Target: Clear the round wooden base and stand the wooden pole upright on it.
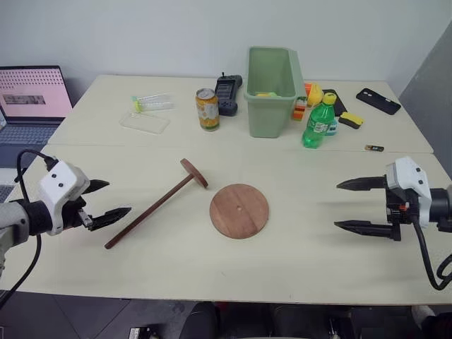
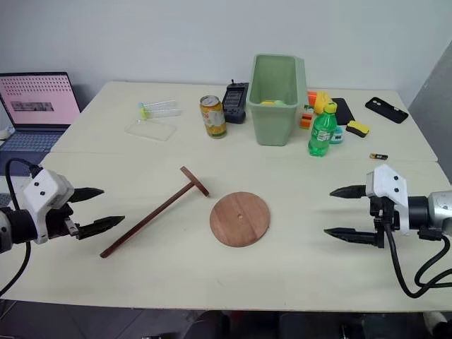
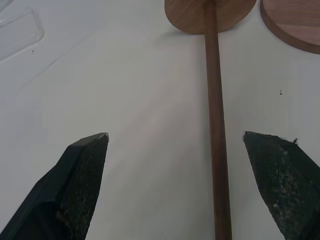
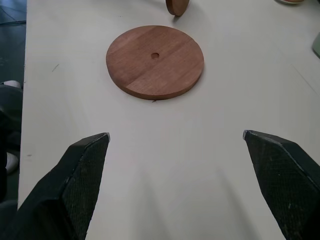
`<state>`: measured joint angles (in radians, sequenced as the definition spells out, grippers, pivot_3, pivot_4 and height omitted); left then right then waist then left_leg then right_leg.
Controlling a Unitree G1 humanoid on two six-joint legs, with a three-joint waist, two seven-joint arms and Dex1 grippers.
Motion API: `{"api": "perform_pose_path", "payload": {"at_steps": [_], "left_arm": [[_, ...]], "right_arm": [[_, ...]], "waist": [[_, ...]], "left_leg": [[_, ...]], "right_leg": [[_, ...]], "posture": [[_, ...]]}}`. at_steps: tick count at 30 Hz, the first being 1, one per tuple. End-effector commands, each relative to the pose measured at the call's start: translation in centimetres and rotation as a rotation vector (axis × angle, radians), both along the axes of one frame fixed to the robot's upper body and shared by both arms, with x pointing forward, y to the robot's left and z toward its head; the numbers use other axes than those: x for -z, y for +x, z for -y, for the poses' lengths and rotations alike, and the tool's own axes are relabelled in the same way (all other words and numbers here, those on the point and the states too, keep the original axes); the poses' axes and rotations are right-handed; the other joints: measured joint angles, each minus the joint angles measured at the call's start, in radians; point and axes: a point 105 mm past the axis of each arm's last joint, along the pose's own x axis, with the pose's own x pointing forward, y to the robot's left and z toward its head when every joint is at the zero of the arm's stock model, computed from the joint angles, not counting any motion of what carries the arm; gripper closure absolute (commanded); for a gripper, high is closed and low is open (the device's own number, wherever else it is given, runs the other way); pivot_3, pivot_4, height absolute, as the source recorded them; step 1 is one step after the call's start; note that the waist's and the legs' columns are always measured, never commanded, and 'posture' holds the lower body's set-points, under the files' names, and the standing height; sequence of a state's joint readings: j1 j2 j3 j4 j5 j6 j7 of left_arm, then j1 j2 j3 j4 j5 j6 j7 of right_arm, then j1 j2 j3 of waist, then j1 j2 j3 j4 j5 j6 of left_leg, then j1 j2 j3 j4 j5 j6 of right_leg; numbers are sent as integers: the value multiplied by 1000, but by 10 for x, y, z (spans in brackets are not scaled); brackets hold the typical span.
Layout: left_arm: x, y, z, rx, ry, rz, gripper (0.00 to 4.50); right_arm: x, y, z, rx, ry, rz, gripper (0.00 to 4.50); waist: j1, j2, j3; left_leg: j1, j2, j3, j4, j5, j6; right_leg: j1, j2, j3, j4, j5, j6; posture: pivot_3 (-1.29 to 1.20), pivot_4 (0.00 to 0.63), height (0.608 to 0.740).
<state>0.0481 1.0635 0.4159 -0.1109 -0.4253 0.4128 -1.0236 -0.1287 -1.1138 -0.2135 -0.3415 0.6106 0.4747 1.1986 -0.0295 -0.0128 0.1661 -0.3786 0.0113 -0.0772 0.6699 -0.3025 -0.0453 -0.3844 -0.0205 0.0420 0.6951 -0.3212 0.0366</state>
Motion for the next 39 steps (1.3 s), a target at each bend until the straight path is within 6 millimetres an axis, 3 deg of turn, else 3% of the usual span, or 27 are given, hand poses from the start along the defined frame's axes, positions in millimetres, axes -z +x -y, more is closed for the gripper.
{"api": "perform_pose_path", "payload": {"at_steps": [1, 12, 21, 25, 29, 39], "left_arm": [[-7, 0, 6, 35, 7, 23, 17], [-13, 10, 8, 6, 19, 24, 17], [-13, 12, 49, 56, 10, -100, 17], [-8, 26, 65, 33, 5, -178, 17], [1, 36, 74, 53, 56, -255, 17], [7, 75, 73, 4, 105, -347, 17]], "right_arm": [[-7, -1, -5, -25, -1, 43, 0], [-6, -6, -15, -45, 28, 37, 0], [-17, -14, -70, -140, 234, 30, 0], [-10, -21, -93, -175, 257, -27, 0], [0, -20, -103, -155, 227, -61, 0], [0, -25, -118, -144, 265, -87, 0]], "waist": [[0, 0, 0], [0, 0, 0], [0, 0, 1], [2, -1, 1], [0, -1, 1], [0, -1, 1]], "left_leg": [[0, 0, 0, 0, 0, 0], [0, 0, 0, 0, 0, 0], [-1, -1, -1, 1, 0, 0], [-2, -1, -2, 2, 0, 0], [-3, -2, -2, 4, 0, 0], [-6, -3, -3, 6, 0, 0]], "right_leg": [[0, 0, 0, 0, 0, 0], [0, 0, 0, 0, 0, 0], [-1, 1, 0, 1, 0, 0], [-1, 2, -1, 1, 0, 0], [-1, 3, -1, 1, 0, 0], [-2, 5, -2, 2, 0, 0]], "posture": [[0, 150, 740], [0, 150, 740], [0, 150, 740], [0, 150, 740], [0, 150, 740], [0, 150, 740]]}}
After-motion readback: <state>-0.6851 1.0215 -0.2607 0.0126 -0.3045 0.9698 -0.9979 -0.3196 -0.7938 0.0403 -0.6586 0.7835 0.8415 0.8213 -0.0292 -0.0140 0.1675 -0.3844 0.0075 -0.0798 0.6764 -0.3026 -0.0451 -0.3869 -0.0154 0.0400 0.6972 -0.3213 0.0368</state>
